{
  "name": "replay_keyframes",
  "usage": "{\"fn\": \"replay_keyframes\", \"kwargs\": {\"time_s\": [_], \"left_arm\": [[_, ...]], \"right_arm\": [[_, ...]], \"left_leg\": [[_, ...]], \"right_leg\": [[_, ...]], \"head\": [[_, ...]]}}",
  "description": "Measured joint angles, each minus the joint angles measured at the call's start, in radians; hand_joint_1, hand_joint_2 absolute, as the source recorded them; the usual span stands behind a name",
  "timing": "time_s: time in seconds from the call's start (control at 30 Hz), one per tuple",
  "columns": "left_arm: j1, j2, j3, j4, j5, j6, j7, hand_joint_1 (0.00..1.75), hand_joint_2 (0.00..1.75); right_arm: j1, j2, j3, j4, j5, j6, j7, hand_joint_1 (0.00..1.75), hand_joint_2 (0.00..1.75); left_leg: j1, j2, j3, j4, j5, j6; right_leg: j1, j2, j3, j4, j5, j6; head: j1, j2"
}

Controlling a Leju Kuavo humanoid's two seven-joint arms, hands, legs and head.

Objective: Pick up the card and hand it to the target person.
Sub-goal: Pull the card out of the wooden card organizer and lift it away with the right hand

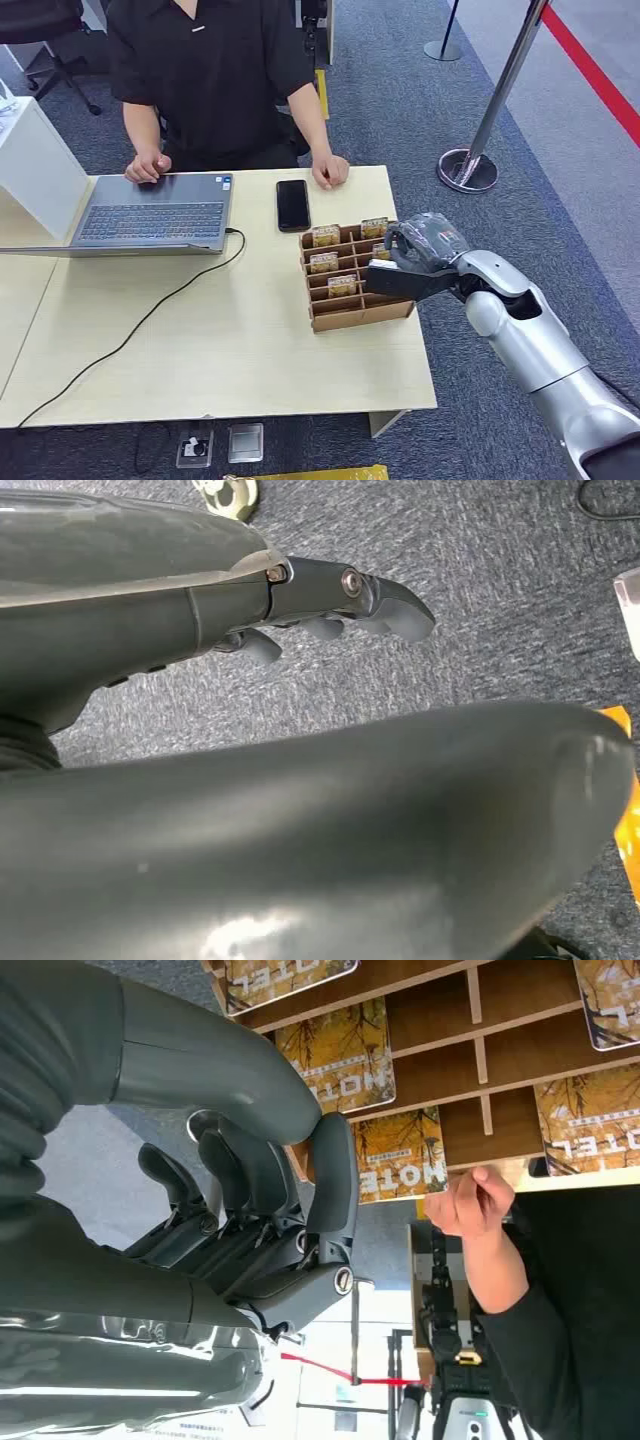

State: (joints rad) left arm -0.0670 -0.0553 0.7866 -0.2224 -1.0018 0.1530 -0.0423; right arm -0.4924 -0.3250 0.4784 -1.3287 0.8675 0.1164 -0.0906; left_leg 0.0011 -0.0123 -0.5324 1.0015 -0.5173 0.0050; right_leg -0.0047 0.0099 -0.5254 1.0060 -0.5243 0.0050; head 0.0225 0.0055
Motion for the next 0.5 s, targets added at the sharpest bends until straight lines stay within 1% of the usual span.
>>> {"fn": "replay_keyframes", "kwargs": {"time_s": [0.07,0.1,0.2,0.27,0.37,0.5], "left_arm": [[0.000,0.000,0.000,0.000,0.000,0.000,0.000,0.00,0.00],[0.000,0.000,0.000,0.000,0.000,0.000,0.000,0.00,0.00],[0.000,0.000,0.000,0.000,0.000,0.000,0.000,0.00,0.00],[0.000,0.000,0.000,0.000,0.000,0.000,0.000,0.00,0.00],[0.000,0.000,0.000,0.000,-0.001,0.001,0.000,0.00,0.00],[0.000,0.000,0.000,0.000,-0.003,0.001,-0.001,0.00,0.00]], "right_arm": [[0.000,0.000,0.000,0.005,-0.002,0.000,-0.001,1.44,1.75],[0.000,-0.001,0.000,0.009,-0.004,0.000,-0.002,1.37,1.75],[0.004,-0.003,0.000,0.023,-0.011,-0.002,-0.001,1.03,1.75],[0.009,-0.005,0.000,0.029,-0.012,-0.006,-0.001,0.87,1.75],[0.017,-0.007,0.000,0.038,-0.012,-0.011,-0.002,0.76,1.75],[0.021,-0.007,0.000,0.049,-0.012,-0.012,-0.002,0.77,1.75]], "left_leg": [[0.000,0.000,0.000,0.000,0.000,0.000],[0.000,0.000,0.000,0.000,0.000,0.000],[0.000,0.000,0.000,0.000,0.000,0.000],[0.000,0.000,0.000,0.000,0.000,0.000],[0.000,0.000,0.000,0.000,0.000,0.000],[0.000,0.000,0.000,0.000,0.000,0.000]], "right_leg": [[0.000,0.000,0.000,0.000,0.000,0.000],[0.000,0.000,0.000,0.000,0.000,0.000],[0.000,0.000,0.000,0.000,0.000,0.000],[0.000,0.000,0.000,0.000,0.000,0.000],[0.000,0.000,0.000,0.000,0.000,0.000],[0.000,0.000,0.000,0.000,0.000,0.000]], "head": [[0.000,0.000],[0.000,0.000],[0.000,0.000],[0.000,0.000],[0.000,0.000],[0.000,0.000]]}}
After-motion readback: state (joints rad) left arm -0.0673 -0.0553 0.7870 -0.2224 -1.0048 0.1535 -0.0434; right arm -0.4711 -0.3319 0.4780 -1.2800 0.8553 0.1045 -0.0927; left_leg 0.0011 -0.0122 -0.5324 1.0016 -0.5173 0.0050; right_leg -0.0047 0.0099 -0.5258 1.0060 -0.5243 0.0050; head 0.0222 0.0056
